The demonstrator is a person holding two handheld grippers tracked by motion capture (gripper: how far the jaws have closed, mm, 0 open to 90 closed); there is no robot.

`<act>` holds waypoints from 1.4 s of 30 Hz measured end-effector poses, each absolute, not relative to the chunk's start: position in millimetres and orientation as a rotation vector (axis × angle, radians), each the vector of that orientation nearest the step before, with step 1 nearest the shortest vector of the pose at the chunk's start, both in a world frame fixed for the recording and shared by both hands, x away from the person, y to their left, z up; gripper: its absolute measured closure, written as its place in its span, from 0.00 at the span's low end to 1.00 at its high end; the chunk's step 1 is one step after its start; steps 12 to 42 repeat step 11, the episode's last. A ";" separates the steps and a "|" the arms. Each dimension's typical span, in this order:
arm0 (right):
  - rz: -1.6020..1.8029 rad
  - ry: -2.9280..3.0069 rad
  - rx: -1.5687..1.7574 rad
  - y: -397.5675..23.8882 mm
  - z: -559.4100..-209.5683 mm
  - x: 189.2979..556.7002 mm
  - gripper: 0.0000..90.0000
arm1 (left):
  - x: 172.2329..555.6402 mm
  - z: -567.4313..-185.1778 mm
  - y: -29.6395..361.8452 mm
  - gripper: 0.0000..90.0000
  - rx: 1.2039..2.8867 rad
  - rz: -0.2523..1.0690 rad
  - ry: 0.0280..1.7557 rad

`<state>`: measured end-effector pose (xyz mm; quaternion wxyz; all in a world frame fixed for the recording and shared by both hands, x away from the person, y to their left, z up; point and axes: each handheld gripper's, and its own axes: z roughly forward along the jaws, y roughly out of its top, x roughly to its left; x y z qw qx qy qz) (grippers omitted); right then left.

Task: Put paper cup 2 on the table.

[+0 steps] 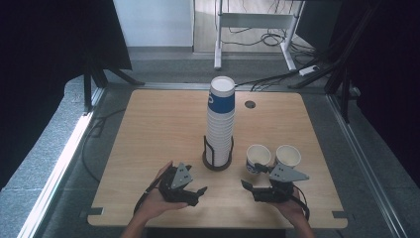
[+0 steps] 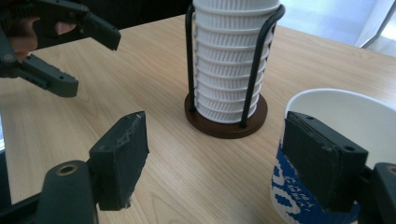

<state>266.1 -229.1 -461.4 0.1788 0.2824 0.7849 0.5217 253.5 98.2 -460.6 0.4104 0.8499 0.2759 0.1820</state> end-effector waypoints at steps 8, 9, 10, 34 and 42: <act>1.492 2.195 0.804 -233.2 -459.8 265.9 0.25 | 254.5 -462.0 97.1 0.16 2.147 0.455 0.693; 1.494 2.197 0.800 -232.8 -460.0 265.9 0.25 | 254.7 -462.3 96.9 0.16 2.148 0.454 0.694; 1.495 2.202 0.798 -232.1 -460.3 265.9 0.24 | 254.9 -462.7 96.7 0.16 2.149 0.454 0.696; 1.491 2.213 0.797 -230.7 -461.0 266.0 0.24 | 255.3 -463.1 96.8 0.16 2.153 0.454 0.695; 1.491 2.213 0.797 -230.7 -461.0 266.0 0.24 | 255.3 -463.1 96.8 0.16 2.153 0.454 0.695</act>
